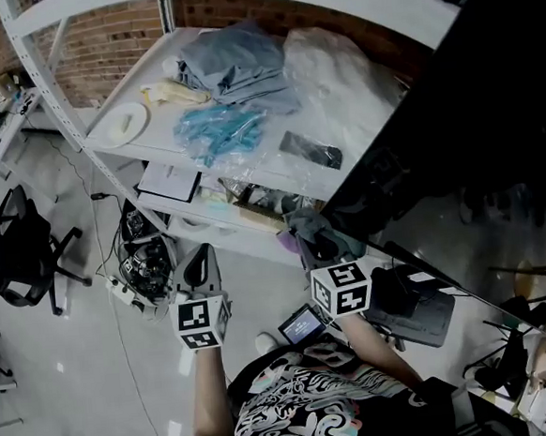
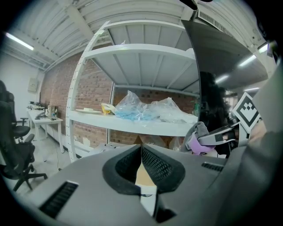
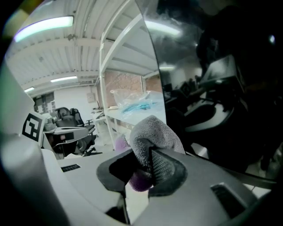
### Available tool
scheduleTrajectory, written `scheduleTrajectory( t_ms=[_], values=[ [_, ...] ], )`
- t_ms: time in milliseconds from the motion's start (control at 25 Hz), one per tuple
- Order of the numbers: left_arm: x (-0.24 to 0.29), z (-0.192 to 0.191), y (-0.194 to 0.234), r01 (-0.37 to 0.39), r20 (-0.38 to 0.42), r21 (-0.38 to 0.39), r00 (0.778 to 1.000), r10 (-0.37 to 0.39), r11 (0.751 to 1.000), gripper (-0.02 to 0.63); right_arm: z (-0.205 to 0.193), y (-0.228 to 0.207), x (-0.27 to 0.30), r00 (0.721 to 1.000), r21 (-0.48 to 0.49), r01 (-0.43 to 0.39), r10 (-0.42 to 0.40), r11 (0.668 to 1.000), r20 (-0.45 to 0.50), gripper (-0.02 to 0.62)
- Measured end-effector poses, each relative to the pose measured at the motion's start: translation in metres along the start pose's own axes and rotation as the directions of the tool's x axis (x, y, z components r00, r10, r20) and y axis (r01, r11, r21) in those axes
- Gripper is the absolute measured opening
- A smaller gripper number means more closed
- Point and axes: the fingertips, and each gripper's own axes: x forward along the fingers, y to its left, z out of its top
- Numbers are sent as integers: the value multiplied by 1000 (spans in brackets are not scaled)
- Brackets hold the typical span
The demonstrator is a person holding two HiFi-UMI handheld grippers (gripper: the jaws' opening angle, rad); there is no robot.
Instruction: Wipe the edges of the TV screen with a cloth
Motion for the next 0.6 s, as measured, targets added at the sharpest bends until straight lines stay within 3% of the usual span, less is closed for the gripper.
scheduleTrajectory(
  t_ms=[200, 400, 600],
  values=[
    [-6, 11, -19, 48, 21, 2, 999, -48, 999, 21, 12, 30, -22, 997, -110, -9, 17, 994, 74, 94],
    [-2, 18, -43, 121, 32, 11, 992, -122, 993, 21, 13, 23, -53, 991, -85, 53, -43, 995, 125, 94],
    [10, 5, -87, 227, -6, 62, 974, -227, 972, 21, 0, 15, -97, 984, -100, 129, -116, 987, 132, 94]
  ],
)
